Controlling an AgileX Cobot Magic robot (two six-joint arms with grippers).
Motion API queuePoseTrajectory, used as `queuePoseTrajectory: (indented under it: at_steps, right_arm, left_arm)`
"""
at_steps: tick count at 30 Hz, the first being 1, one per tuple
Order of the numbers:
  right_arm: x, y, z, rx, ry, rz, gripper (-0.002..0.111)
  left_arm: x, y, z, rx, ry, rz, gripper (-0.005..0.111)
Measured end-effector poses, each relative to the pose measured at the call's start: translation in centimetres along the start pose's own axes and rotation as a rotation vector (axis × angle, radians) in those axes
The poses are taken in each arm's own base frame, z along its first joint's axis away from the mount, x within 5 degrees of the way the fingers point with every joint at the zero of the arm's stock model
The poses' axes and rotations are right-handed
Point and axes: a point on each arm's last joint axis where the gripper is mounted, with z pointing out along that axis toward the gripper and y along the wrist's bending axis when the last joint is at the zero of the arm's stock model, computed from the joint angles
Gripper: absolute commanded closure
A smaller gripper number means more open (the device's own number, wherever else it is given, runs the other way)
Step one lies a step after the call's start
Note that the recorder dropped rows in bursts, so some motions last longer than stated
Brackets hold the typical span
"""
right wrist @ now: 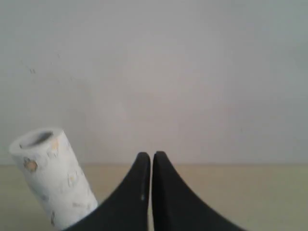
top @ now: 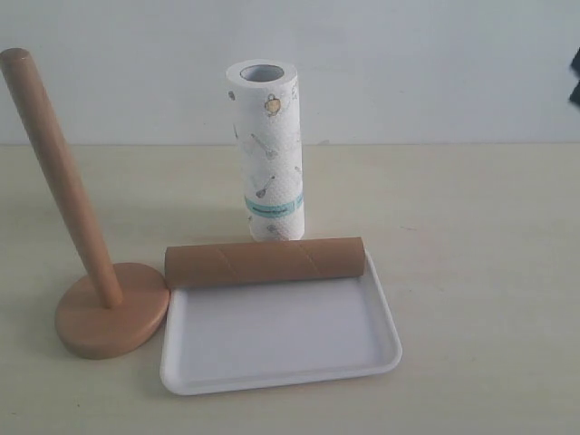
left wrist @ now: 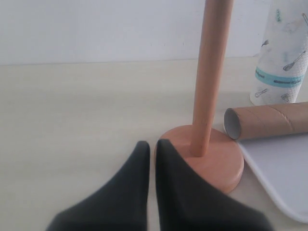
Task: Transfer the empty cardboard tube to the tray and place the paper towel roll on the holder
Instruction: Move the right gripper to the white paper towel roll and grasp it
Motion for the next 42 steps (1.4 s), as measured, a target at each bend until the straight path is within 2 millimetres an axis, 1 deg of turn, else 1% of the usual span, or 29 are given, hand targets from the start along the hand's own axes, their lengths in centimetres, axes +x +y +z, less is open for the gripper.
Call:
queuePoseTrajectory:
  at_steps: [4, 7, 10, 12, 15, 17, 21, 25, 28, 30, 31, 32, 33, 34, 35, 36, 37, 38, 40, 42]
  right_arm:
    - [3.7, -1.2, 2.6, 0.009, 0.188, 0.054, 0.107]
    - [5.8, -1.2, 3.9, -0.070, 0.261, 0.031, 0.107]
    - [7.2, -0.3, 4.9, -0.254, 0.253, 0.024, 0.107]
    - [8.1, 0.3, 5.5, -0.377, 0.229, 0.061, 0.107]
    - [9.3, 0.6, 6.1, -0.490, 0.199, 0.139, 0.107]
    - [10.5, 0.4, 6.5, -0.514, 0.214, 0.183, 0.107]
    - [12.5, 0.0, 7.0, -0.505, 0.269, 0.236, 0.107]
    - [13.5, 0.6, 7.3, -0.518, 0.289, 0.223, 0.107]
    - [13.5, 1.7, 7.7, -0.546, 0.253, 0.154, 0.107]
    - [13.1, 2.8, 8.3, -0.592, 0.217, 0.091, 0.107]
    - [12.8, 4.1, 9.1, -0.619, 0.202, 0.044, 0.107]
    - [12.8, 4.7, 9.7, -0.614, 0.211, 0.023, 0.102]
    - [12.8, 5.7, 10.7, -0.582, 0.240, -0.020, 0.095]
    - [12.7, 6.2, 11.3, -0.557, 0.257, -0.047, 0.079]
    - [12.7, 6.9, 12.2, -0.510, 0.288, -0.090, 0.066]
    - [12.6, 7.2, 12.7, -0.491, 0.302, -0.109, 0.039]
    - [12.3, 7.9, 13.3, -0.474, 0.316, -0.134, 0.023]
    - [12.1, 8.2, 13.5, -0.474, 0.314, -0.142, 0.004]
    - [11.7, 9.4, 13.8, -0.500, 0.301, -0.168, 0.006]
    - [11.6, 10.4, 13.8, -0.526, 0.282, -0.206, 0.006]
  left_arm:
    - [0.0, 0.0, 0.0, 0.000, 0.000, 0.000, 0.102]
    - [0.0, 0.0, 0.0, 0.000, 0.000, 0.000, 0.102]
    - [0.0, 0.0, 0.0, 0.000, 0.000, 0.000, 0.102]
    - [0.0, 0.0, 0.0, 0.000, 0.000, 0.000, 0.102]
    - [0.0, 0.0, 0.0, 0.000, 0.000, 0.000, 0.102]
    - [0.0, 0.0, 0.0, 0.000, 0.000, 0.000, 0.102]
    - [0.0, 0.0, 0.0, 0.000, 0.000, 0.000, 0.102]
    - [0.0, 0.0, 0.0, 0.000, 0.000, 0.000, 0.102]
    - [0.0, 0.0, 0.0, 0.000, 0.000, 0.000, 0.102]
    - [0.0, 0.0, 0.0, 0.000, 0.000, 0.000, 0.102]
    - [0.0, 0.0, 0.0, 0.000, 0.000, 0.000, 0.102]
    - [0.0, 0.0, 0.0, 0.000, 0.000, 0.000, 0.102]
    - [0.0, 0.0, 0.0, 0.000, 0.000, 0.000, 0.102]
    - [0.0, 0.0, 0.0, 0.000, 0.000, 0.000, 0.102]
    - [0.0, 0.0, 0.0, 0.000, 0.000, 0.000, 0.102]
    - [0.0, 0.0, 0.0, 0.000, 0.000, 0.000, 0.102]
    - [0.0, 0.0, 0.0, 0.000, 0.000, 0.000, 0.102]
    - [0.0, 0.0, 0.0, 0.000, 0.000, 0.000, 0.102]
    - [0.0, 0.0, 0.0, 0.000, 0.000, 0.000, 0.102]
    - [0.0, 0.0, 0.0, 0.000, 0.000, 0.000, 0.102]
